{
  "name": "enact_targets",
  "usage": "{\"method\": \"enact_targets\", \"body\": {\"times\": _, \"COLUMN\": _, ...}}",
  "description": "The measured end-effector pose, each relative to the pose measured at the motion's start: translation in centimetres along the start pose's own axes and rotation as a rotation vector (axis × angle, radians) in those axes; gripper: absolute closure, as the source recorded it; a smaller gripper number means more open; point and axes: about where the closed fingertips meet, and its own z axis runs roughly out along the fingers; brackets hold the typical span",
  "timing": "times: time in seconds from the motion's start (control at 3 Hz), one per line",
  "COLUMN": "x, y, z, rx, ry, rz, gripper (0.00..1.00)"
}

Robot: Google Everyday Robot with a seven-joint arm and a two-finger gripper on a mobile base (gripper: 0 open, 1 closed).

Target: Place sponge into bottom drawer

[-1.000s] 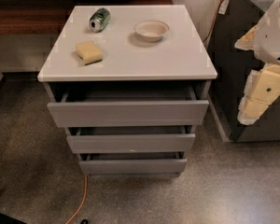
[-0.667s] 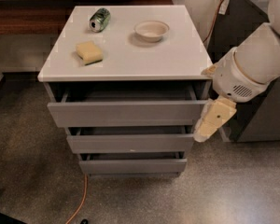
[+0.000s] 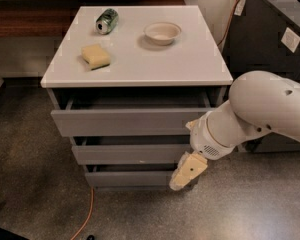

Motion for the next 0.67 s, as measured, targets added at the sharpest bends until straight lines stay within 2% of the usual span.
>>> {"method": "enact_targets", "body": {"times": 0.33, "x": 0.2, "y": 0.1, "z": 0.4, "rx": -0.001, "ry": -0.003, "rz": 0.001, "gripper": 0.0}}
{"method": "enact_targets", "body": {"times": 0.67, "x": 0.3, "y": 0.6, "z": 1.7, "rx": -0.045, "ry": -0.039, "rz": -0.002, "gripper": 0.0}}
